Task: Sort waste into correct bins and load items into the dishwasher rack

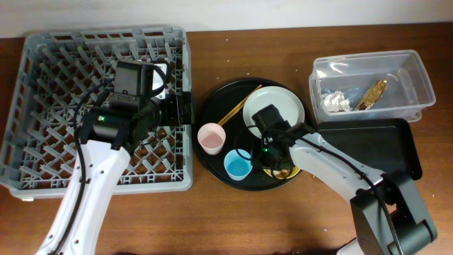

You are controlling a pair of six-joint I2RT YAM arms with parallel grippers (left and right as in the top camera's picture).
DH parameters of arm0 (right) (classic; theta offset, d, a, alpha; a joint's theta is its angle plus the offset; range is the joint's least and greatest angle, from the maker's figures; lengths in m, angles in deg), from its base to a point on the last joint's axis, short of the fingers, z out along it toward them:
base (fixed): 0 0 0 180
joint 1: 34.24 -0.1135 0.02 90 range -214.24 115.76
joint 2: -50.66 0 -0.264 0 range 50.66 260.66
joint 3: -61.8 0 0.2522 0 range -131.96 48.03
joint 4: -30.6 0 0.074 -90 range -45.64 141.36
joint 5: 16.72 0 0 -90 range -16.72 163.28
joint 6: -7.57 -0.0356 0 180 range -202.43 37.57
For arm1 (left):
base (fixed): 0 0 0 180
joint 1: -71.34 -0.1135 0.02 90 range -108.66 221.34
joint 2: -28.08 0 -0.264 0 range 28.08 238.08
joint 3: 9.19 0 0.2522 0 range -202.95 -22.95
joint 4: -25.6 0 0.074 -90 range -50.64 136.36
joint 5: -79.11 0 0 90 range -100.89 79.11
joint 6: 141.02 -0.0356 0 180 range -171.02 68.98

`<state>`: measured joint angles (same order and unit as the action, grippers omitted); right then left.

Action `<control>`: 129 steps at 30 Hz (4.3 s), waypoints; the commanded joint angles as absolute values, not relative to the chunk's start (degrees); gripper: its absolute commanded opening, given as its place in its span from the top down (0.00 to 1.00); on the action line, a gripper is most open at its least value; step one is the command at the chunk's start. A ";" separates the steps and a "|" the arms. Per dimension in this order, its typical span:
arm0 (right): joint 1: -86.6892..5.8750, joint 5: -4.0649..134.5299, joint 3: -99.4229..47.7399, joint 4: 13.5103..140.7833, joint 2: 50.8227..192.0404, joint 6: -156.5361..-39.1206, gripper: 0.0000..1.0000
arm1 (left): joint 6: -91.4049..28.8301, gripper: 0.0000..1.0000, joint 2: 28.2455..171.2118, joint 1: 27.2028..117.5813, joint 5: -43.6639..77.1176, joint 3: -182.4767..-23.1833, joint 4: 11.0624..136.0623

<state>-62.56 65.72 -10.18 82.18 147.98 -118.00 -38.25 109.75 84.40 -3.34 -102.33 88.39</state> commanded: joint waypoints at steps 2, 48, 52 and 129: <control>-62.32 69.22 -10.07 82.10 147.71 -120.45 0.96 | -39.14 0.01 109.73 84.29 -2.75 -102.94 88.33; 7.47 -9.27 -13.28 106.31 146.49 -53.83 0.96 | -39.14 0.01 109.73 84.29 -2.75 -102.94 88.33; -10.02 11.26 -16.04 119.47 143.17 -58.90 0.96 | -39.14 0.01 109.73 84.29 -2.75 -102.94 88.30; -53.05 48.13 -51.51 118.05 139.26 -93.41 0.34 | -24.92 0.41 121.25 51.40 -18.09 -114.06 117.94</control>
<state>-52.72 46.53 -51.16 117.64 140.15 -93.22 -26.45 114.95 51.79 -16.82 -115.31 118.90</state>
